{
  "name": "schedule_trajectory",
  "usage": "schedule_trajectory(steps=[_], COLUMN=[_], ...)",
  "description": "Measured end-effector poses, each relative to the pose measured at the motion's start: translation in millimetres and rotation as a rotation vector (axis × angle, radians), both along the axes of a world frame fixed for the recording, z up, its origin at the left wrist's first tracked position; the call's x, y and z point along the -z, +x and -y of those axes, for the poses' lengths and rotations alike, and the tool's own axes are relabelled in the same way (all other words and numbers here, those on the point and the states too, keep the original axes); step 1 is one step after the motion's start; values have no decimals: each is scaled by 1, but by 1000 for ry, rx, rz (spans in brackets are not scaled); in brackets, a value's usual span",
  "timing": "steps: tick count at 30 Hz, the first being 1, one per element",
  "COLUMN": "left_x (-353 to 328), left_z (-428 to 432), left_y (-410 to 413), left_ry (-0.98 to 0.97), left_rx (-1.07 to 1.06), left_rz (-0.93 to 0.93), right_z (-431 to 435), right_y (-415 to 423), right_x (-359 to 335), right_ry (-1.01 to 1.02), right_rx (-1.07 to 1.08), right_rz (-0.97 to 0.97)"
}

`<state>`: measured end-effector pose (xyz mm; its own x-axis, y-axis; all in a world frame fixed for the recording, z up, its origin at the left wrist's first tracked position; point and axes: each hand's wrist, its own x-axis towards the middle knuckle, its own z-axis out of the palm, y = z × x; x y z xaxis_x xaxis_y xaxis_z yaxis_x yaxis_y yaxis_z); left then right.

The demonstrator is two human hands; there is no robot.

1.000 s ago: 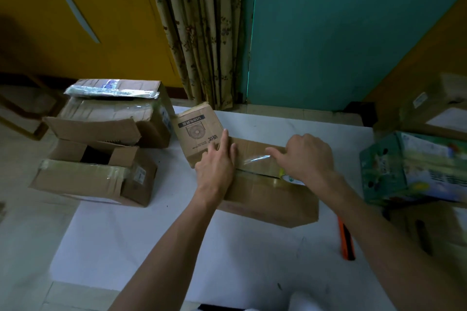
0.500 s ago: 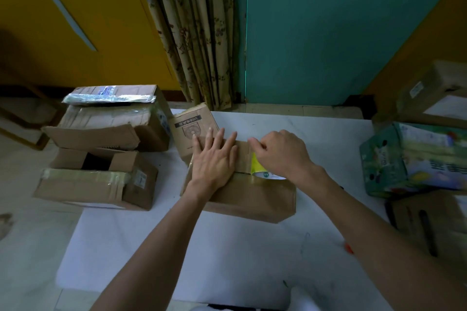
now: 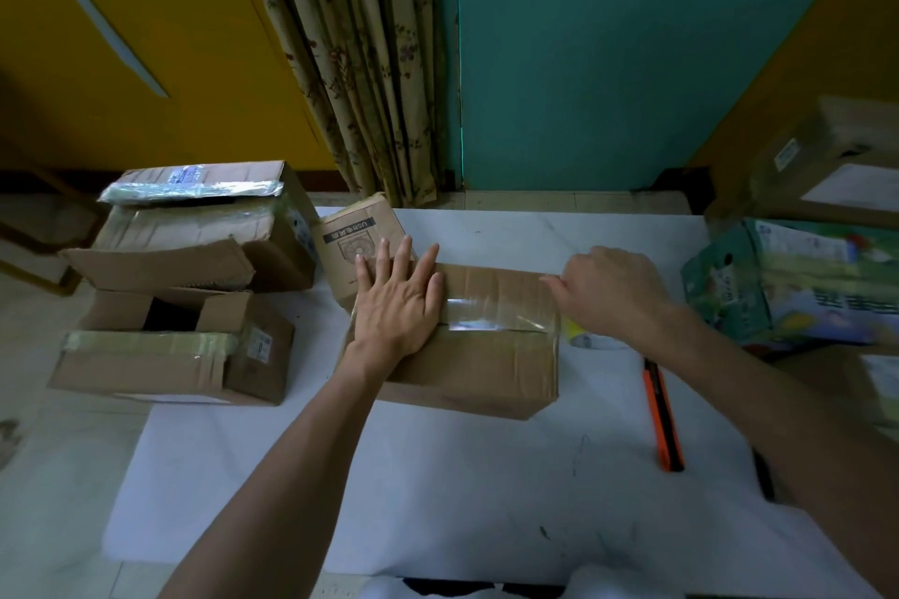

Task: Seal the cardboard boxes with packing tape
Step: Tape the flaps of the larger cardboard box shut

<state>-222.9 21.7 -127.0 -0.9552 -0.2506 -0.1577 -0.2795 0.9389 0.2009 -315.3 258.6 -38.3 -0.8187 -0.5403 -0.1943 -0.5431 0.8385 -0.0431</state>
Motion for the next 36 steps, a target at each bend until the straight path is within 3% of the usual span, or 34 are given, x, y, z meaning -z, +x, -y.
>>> schedule_trajectory(steps=[7, 14, 22, 25, 29, 36], left_x=[0, 0, -1, -6, -2, 0], left_z=[-2, -4, -10, -40, -122, -137], left_y=[-1, -2, -5, -9, -16, -22], left_ry=[-35, -31, -65, -53, 3, 9], left_rx=[17, 5, -26, 15, 292, 278], left_rz=[45, 53, 94, 85, 44, 77], right_z=[-33, -41, -26, -24, -29, -28], right_y=[24, 10, 16, 16, 14, 9], right_x=[75, 79, 103, 103, 102, 103], right_ry=[-73, -193, -267, -267, -195, -97], right_rx=[137, 210, 309, 302, 226, 183], right_rz=[44, -53, 27, 25, 53, 80])
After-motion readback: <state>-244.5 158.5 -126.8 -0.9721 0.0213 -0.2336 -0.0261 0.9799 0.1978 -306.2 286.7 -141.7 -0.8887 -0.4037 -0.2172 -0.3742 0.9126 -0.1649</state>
